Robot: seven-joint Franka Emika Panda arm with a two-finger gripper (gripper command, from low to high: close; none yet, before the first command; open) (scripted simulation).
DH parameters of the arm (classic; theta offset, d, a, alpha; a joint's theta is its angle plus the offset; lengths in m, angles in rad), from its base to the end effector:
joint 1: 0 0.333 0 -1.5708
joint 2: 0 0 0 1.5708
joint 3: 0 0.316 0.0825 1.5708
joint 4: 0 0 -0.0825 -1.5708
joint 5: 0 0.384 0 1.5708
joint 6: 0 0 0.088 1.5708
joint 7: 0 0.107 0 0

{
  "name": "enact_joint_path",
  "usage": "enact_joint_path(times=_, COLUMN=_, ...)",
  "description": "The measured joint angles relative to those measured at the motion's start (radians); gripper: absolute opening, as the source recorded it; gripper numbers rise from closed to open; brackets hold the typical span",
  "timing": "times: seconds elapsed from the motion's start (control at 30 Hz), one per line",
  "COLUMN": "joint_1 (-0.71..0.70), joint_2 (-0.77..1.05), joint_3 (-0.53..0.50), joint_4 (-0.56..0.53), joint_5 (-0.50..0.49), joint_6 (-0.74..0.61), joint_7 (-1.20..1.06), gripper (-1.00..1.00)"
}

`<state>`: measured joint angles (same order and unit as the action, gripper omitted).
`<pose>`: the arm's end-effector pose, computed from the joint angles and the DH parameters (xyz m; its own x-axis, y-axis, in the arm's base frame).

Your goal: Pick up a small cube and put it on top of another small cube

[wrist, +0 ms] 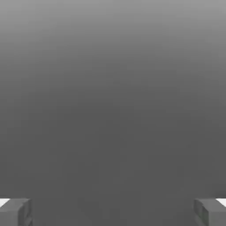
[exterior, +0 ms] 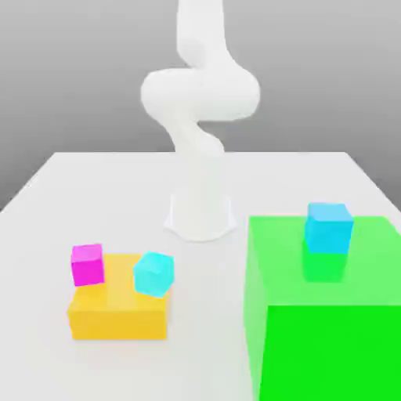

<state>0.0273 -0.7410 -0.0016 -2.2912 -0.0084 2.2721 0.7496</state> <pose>0.3664 0.0090 0.6901 0.5668 -0.6633 0.4887 -0.4921 -0.7483 -0.4449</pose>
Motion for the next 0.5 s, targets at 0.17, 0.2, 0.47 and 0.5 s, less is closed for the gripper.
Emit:
enact_joint_path(times=0.17, joint_1=0.092, joint_2=0.144, joint_3=0.027, joint_4=-0.006, joint_5=0.014, joint_6=-0.069, joint_7=-0.124, gripper=0.0)
enact_joint_path(times=0.2, joint_1=0.112, joint_2=0.174, joint_3=0.029, joint_4=-0.008, joint_5=0.023, joint_6=-0.081, joint_7=-0.153, gripper=0.0)
enact_joint_path(times=0.47, joint_1=0.272, joint_2=0.412, joint_3=0.015, joint_4=-0.028, joint_5=0.195, joint_6=-0.17, joint_7=-0.454, gripper=0.0)
enact_joint_path(times=0.5, joint_1=0.292, joint_2=0.44, joint_3=0.011, joint_4=-0.03, joint_5=0.227, joint_6=-0.181, joint_7=-0.5, gripper=0.0)
